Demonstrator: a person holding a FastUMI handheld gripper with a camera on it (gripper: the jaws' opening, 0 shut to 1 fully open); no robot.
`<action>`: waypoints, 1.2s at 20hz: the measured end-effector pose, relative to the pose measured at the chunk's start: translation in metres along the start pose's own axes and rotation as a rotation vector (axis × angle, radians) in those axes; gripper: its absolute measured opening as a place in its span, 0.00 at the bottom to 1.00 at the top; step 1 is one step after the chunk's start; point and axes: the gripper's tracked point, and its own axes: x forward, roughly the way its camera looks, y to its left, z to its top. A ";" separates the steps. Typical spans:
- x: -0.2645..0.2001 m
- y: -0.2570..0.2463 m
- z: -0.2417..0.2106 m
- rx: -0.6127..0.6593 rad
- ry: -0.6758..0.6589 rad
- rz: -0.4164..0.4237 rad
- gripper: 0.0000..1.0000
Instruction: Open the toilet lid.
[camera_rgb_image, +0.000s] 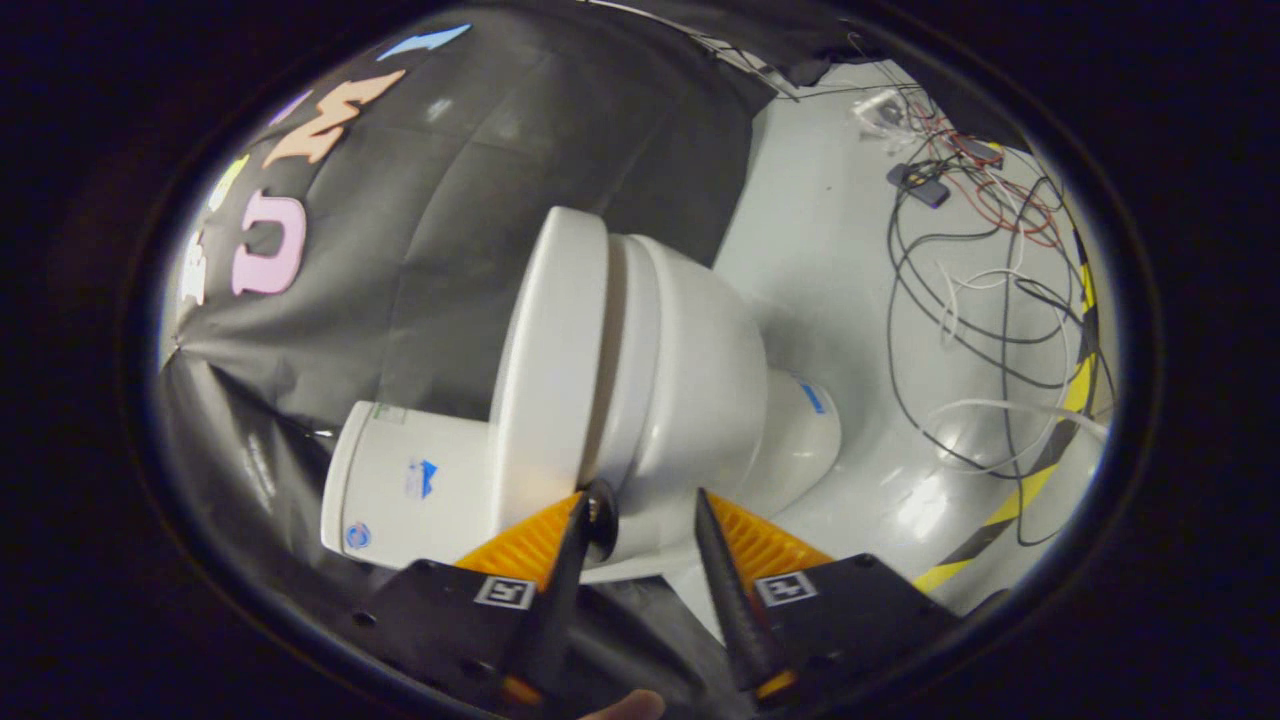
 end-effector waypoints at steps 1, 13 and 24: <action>0.001 0.002 -0.004 0.011 0.022 0.008 0.58; 0.008 0.018 -0.004 0.050 0.004 0.010 0.15; 0.008 0.022 -0.002 0.063 0.039 -0.031 0.12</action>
